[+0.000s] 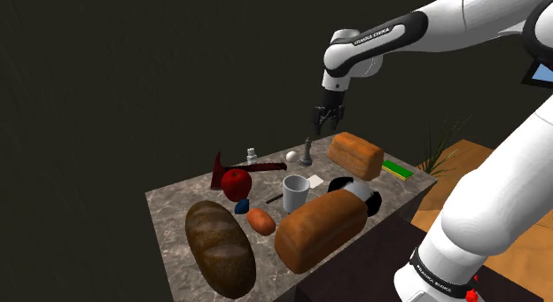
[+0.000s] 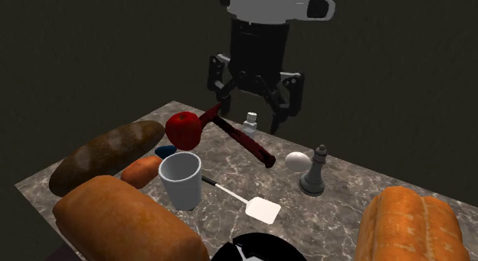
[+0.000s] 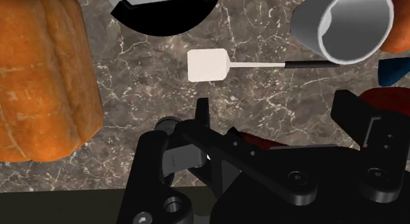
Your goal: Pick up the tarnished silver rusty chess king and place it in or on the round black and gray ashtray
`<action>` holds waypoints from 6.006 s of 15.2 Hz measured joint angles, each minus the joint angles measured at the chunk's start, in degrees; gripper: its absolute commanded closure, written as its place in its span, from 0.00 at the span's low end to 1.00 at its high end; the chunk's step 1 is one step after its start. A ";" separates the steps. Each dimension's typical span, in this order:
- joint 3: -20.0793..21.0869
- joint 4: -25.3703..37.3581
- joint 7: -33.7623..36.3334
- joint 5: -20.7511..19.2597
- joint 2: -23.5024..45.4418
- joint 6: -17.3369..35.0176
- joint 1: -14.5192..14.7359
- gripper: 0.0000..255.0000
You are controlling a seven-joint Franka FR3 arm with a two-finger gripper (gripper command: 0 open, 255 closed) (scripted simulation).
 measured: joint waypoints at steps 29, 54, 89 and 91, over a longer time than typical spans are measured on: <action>-2.57 31.40 -11.64 7.72 41.63 9.52 -6.72 0.00; -3.25 34.01 -10.74 6.43 37.60 3.01 -6.29 1.00; -5.13 -13.58 -7.63 -9.89 -19.77 -5.01 -9.19 1.00; -5.25 -15.48 -7.69 -10.34 -21.03 -4.38 -9.59 1.00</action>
